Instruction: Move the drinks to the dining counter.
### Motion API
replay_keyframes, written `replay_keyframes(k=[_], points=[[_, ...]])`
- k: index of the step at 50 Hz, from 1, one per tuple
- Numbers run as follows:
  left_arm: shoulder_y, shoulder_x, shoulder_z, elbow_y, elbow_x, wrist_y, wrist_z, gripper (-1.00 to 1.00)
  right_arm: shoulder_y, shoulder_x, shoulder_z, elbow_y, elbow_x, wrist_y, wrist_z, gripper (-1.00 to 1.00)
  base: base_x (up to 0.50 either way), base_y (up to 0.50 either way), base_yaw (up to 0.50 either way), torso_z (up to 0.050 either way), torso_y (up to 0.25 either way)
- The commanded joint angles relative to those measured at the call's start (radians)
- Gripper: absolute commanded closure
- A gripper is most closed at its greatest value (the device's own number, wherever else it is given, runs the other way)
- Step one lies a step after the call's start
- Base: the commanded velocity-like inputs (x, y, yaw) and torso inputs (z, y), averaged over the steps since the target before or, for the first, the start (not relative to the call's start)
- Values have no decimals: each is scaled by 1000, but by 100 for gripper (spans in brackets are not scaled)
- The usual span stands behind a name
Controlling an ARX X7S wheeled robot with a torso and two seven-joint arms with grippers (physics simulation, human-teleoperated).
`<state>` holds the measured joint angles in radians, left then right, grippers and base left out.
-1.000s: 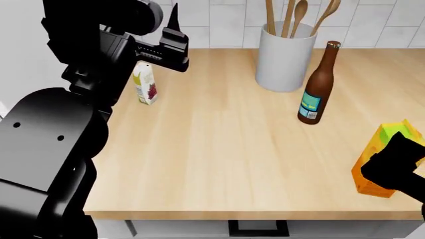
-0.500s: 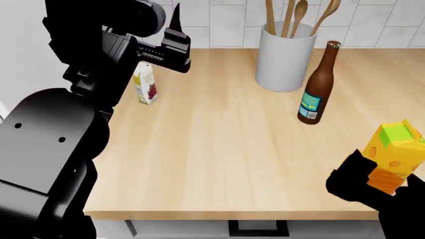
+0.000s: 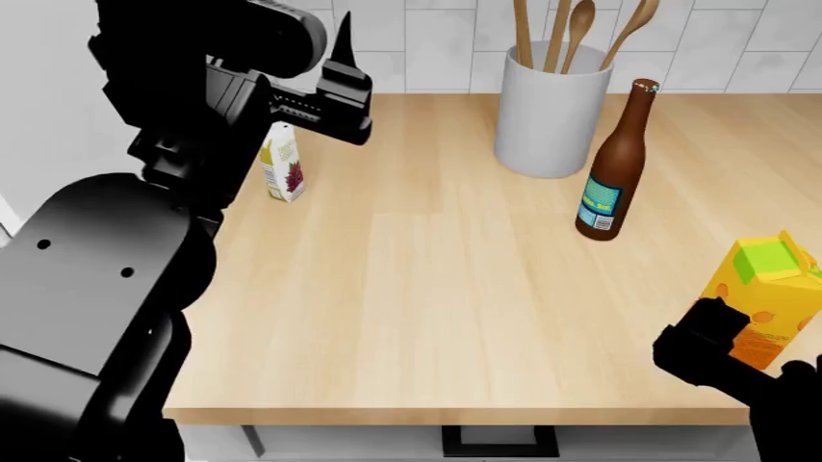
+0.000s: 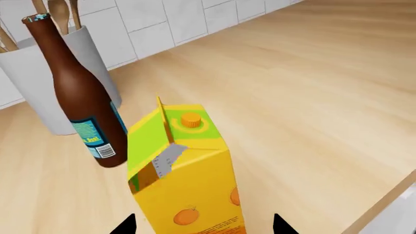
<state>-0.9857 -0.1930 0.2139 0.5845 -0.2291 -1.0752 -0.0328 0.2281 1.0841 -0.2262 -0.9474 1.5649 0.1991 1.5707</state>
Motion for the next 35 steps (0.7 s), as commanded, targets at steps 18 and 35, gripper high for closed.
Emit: replay_keyframes(k=[18,35], points=[[37,-4,28,-42,0,70,-13,-100,436,-79,-274,250,100,150,-107,100,0,0,0,0,0],[35,0,-30,-78,-28,-2,-31,-100,940,-195,-329,188,213,377,-13,100,0,0,0,0,1]])
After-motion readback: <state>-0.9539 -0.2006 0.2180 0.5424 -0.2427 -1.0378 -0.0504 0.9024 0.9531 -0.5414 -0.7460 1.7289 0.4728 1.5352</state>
